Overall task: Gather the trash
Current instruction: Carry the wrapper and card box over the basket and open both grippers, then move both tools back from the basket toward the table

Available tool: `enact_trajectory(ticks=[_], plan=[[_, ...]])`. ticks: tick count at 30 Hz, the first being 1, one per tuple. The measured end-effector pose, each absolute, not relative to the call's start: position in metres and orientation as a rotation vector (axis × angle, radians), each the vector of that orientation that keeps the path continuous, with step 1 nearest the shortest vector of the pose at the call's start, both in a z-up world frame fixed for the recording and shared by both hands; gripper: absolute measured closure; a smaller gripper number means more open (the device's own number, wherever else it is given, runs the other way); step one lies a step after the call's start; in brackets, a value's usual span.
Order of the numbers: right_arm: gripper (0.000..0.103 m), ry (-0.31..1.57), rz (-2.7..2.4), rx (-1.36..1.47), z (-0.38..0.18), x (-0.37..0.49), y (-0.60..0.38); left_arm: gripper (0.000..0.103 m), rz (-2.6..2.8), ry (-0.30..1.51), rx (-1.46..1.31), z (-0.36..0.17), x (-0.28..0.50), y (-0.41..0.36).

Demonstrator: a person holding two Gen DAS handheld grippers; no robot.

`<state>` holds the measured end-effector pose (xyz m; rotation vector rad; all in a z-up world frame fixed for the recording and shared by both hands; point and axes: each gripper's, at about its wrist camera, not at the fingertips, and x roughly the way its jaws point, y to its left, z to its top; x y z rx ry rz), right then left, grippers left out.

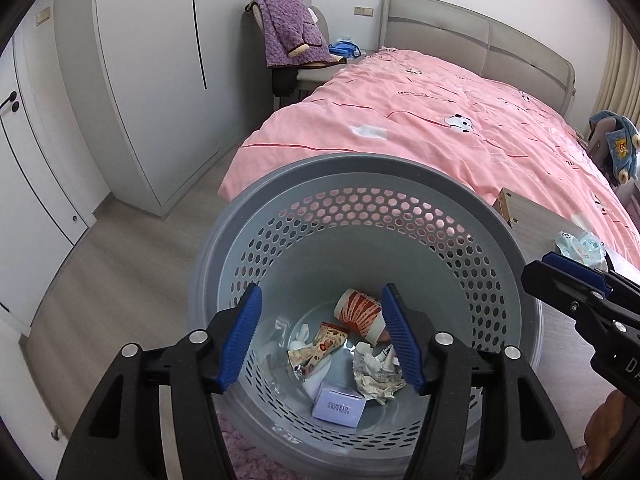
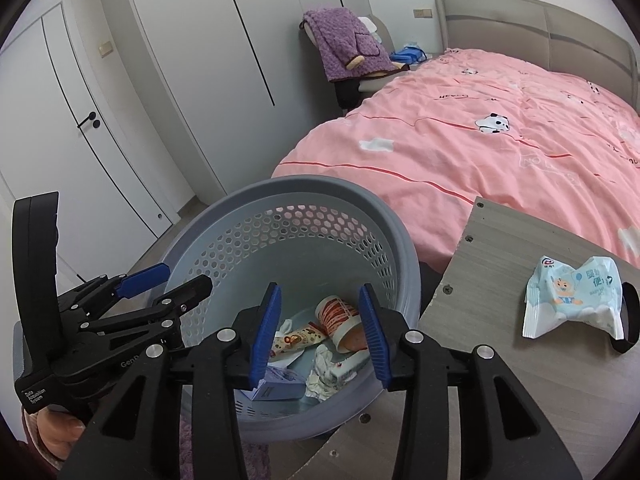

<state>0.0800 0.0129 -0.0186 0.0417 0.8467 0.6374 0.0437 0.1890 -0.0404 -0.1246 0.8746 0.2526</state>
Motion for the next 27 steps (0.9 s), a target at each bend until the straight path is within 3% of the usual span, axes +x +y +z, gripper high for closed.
enact_trajectory(ticks=[27], plan=[[0.048,0.801,0.547,0.077,-0.007,0.042,-0.032,0.031,0.227,0.829,-0.076,-0.017,0.017,0.152]])
